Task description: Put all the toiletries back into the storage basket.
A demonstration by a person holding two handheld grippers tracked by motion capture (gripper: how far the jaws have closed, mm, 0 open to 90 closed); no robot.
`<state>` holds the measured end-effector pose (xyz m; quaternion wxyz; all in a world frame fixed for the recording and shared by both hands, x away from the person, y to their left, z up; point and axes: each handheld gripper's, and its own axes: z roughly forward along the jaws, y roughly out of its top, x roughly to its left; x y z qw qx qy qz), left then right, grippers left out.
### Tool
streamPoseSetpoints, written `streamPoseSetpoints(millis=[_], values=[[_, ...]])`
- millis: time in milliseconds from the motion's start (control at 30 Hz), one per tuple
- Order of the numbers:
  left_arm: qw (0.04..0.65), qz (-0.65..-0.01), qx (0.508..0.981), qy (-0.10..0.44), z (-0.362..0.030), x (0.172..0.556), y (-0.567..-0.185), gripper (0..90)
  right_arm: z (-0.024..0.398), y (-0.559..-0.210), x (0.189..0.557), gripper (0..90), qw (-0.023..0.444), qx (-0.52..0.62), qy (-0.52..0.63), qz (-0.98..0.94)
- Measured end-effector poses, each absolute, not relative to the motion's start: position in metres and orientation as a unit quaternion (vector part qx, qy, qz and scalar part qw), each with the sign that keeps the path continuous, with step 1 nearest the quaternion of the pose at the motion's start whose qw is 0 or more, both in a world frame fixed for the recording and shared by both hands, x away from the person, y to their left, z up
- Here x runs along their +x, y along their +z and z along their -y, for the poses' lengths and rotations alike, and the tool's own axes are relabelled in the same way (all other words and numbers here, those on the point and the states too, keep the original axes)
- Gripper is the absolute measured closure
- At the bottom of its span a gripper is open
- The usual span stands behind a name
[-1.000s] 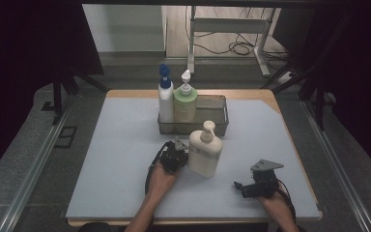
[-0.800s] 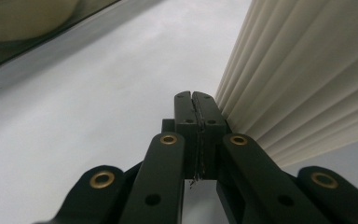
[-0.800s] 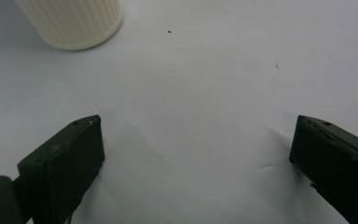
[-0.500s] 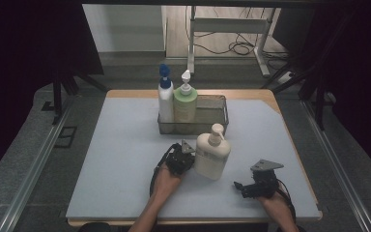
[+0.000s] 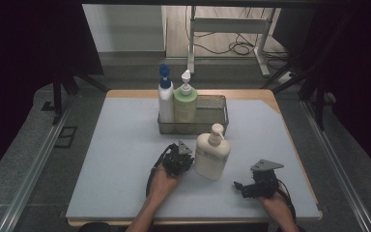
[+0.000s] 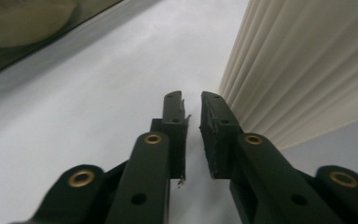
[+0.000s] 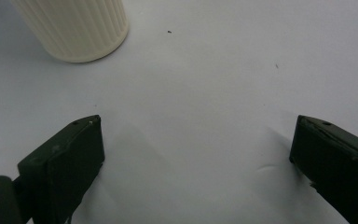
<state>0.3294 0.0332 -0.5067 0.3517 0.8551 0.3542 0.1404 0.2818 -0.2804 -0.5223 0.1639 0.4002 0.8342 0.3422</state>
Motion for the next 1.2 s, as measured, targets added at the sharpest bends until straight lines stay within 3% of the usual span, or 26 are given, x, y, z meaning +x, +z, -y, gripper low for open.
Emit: streamPoseSetpoints(millis=[500,767,1200], values=[[0.356,-0.35,0.854,0.145,-0.044,0.31,-0.493,63.8,0.28,-0.521,0.282,3.1,0.161,0.402,0.339,-0.835],[0.361,-0.362,0.847,0.144,-0.064,0.296,-0.497,56.4,0.282,-0.519,0.282,6.4,0.158,0.4,0.343,-0.835],[0.357,-0.382,0.839,0.149,-0.092,0.277,-0.505,41.5,0.277,-0.508,0.278,3.9,0.153,0.371,0.368,-0.839]])
